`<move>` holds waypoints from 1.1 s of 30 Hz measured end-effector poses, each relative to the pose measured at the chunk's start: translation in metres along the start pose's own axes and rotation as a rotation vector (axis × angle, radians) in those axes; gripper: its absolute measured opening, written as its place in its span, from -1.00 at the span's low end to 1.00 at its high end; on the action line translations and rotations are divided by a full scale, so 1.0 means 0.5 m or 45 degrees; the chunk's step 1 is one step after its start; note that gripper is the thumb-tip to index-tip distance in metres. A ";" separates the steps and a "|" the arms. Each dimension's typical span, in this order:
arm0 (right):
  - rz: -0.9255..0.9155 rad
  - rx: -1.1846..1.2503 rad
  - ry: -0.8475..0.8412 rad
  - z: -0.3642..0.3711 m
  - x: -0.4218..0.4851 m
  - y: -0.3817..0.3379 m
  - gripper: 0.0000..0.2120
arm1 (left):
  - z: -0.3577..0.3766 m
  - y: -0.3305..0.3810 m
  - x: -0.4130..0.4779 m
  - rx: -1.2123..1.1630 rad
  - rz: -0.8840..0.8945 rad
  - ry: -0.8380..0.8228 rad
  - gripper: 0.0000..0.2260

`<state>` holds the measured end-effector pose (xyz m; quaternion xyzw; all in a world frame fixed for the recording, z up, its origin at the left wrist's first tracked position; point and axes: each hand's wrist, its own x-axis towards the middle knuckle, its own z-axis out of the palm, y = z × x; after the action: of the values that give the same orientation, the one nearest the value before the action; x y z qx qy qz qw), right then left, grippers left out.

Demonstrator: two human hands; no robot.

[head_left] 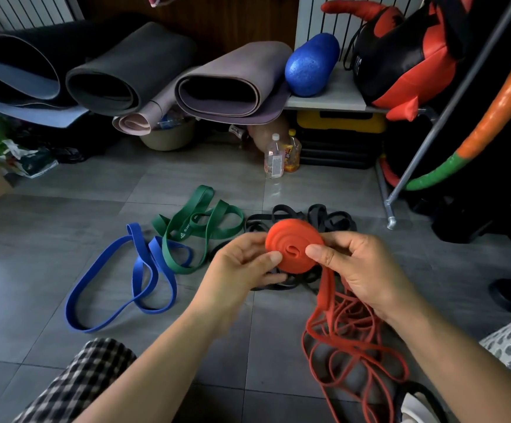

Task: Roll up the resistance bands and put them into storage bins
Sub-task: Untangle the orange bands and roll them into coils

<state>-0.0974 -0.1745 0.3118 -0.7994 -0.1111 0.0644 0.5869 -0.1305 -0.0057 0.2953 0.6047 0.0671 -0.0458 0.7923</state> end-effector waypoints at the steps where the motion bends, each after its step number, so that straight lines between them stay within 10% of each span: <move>1: -0.058 -0.228 0.012 -0.007 0.001 0.002 -0.86 | -0.007 0.001 0.004 0.284 0.080 0.019 -0.74; 5: -0.302 -0.787 -0.105 0.002 -0.013 0.001 -0.81 | -0.018 0.003 0.007 0.742 0.217 -0.093 -0.68; 27: -0.020 0.392 0.034 0.034 -0.016 0.003 -0.83 | 0.014 -0.007 -0.010 -0.575 -0.119 0.046 -0.74; 33: -0.051 0.028 -0.026 0.000 -0.002 -0.004 -0.87 | -0.003 -0.009 0.003 -0.093 -0.076 0.026 -0.81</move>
<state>-0.0984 -0.1742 0.3138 -0.7899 -0.1325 0.0619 0.5955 -0.1298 -0.0052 0.2905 0.5734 0.0948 -0.0607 0.8115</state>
